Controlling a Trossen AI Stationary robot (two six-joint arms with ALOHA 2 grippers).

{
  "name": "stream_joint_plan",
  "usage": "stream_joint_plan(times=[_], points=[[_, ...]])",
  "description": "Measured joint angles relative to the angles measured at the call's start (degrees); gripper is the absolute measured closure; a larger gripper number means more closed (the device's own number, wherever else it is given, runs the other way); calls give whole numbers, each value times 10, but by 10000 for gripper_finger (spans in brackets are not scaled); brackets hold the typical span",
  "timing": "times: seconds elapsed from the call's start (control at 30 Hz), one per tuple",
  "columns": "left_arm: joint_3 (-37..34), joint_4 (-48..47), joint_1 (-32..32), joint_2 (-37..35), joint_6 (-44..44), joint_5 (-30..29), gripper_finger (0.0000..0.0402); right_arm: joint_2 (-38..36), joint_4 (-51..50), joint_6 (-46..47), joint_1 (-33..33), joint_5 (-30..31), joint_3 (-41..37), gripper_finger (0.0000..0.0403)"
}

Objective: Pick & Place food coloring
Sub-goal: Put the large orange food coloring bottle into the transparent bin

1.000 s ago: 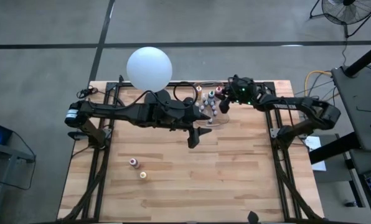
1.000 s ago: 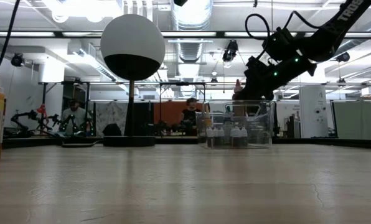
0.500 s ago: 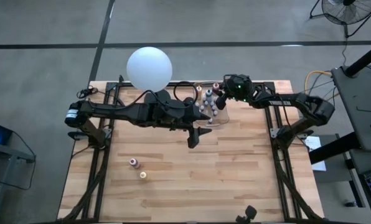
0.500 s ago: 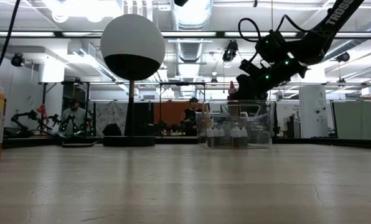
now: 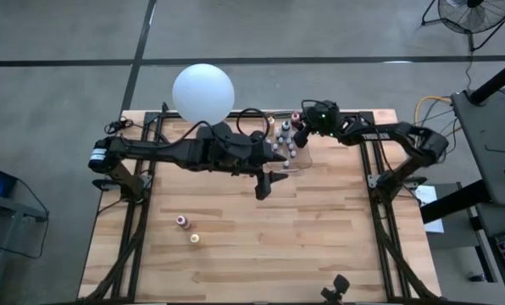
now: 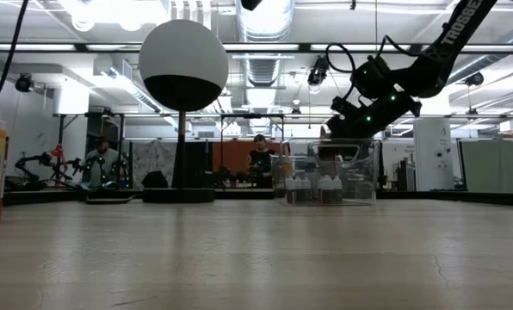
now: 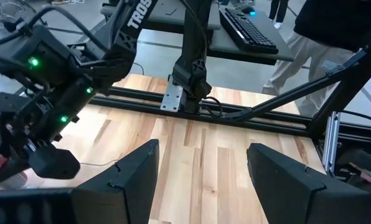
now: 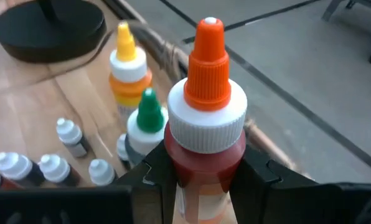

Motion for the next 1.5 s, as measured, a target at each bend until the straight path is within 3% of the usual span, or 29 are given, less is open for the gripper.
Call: stream_joint_plan(times=[0.3, 0.57, 0.9, 1.5], points=[[0, 0, 8, 0, 0, 8, 186, 36, 39, 1, 0, -9, -1, 303], [0, 0, 11, 0, 2, 21, 186, 32, 42, -8, -6, 26, -1, 302], [0, 1, 14, 0, 2, 24, 186, 34, 39, -1, -6, 37, -1, 254], [0, 0, 15, 0, 2, 24, 186, 35, 38, 0, -7, 39, -1, 246]])
